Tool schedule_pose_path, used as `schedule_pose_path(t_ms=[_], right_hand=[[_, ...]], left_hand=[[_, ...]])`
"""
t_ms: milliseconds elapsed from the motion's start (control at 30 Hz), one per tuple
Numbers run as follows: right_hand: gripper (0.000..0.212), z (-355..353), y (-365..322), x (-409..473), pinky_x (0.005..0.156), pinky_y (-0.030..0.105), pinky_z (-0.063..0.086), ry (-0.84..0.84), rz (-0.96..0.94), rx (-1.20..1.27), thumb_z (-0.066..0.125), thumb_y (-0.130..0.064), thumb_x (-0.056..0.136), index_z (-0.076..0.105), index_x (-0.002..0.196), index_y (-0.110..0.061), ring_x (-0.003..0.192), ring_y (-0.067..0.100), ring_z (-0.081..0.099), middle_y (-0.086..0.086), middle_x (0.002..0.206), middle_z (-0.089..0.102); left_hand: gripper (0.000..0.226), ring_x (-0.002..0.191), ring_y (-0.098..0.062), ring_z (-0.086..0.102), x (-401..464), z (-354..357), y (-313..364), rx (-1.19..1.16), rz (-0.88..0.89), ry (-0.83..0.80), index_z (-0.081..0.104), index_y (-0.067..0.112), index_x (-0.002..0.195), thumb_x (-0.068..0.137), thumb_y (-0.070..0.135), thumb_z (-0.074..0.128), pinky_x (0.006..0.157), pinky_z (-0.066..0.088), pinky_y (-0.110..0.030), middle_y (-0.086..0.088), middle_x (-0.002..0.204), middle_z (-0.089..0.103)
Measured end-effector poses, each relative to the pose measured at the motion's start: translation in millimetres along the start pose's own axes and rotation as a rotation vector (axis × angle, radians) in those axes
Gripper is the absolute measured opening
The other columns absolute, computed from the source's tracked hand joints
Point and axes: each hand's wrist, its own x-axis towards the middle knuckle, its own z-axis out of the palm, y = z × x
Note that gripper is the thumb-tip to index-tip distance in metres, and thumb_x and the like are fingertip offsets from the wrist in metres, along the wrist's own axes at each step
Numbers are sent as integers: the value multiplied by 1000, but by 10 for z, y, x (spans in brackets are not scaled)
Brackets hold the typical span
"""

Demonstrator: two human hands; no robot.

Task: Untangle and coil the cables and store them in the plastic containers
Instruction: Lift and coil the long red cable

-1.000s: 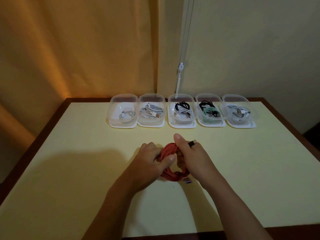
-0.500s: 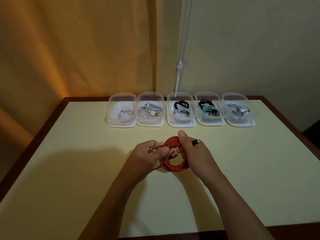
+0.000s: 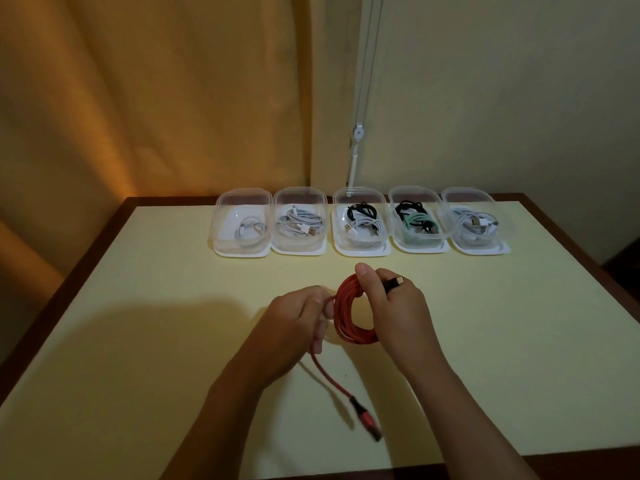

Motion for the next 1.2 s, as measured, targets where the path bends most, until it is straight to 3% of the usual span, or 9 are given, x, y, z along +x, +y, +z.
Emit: schedule_pose_path(t_ms=[167,300,433,533,600,700,867,1067,1200], right_hand=[[51,-16,-25,-6,56,16,36,-17,-28,4,48,-53,98,64,75,-10,61,9,55,-1,64,63],[48,-37,-90,-25,54,17,34,-75,-11,97,43,-47,102,54,63,-23,51,2,47,-13,53,54],[52,-16,-108,-37,57,30,33,-104,22,186,39,-51,103,48,60,-24,51,9,41,-9,53,45],[53,18,-117,-60,54,32,35,-117,24,206,37,-51,104,46,58,-26,48,5,38,-11,50,41],[54,42,-132,-86,56,39,45,-118,13,173,37,-50,104,53,58,-27,49,3,41,-12,50,43],[50,76,-157,-120,54,21,42,-101,-39,150,40,-45,104,55,60,-26,50,0,46,-15,49,50],[43,122,-168,-161,53,14,37,-94,-95,203,47,-43,101,67,72,-18,54,1,49,-5,58,60],[47,133,-155,-148,64,35,49,-110,-122,228,50,-45,100,71,86,-6,74,26,62,16,77,67],[51,167,-156,-150,56,23,40,-158,-127,187,53,-47,97,62,78,-1,59,11,51,10,64,58]], left_hand=[[21,55,-17,54,16,-71,-78,41,34,-120,53,17,76,96,21,54,62,46,-32,-4,57,58],[31,65,-13,52,57,-23,-109,-51,67,-27,47,23,68,77,41,69,65,42,-26,4,64,52],[36,77,-23,67,71,57,-83,-256,63,8,39,14,73,82,19,74,70,50,-31,-19,72,61],[41,56,-11,56,94,108,-76,-290,23,10,32,11,78,85,4,72,57,47,-23,2,59,51],[41,57,-16,49,107,116,-115,-259,19,46,32,12,79,81,13,73,57,49,-34,-5,63,43],[37,59,-23,55,97,128,-109,-176,27,142,35,9,85,83,13,72,58,54,-45,-27,69,50],[30,50,-23,58,76,211,-64,45,107,324,40,18,95,89,5,66,46,47,-27,-14,67,65],[15,55,-15,55,116,207,-101,-137,-129,234,51,15,95,93,19,65,61,55,-38,-4,59,56],[23,59,-20,52,88,186,-143,-291,-240,200,57,13,70,89,22,68,62,45,-32,0,57,56]])
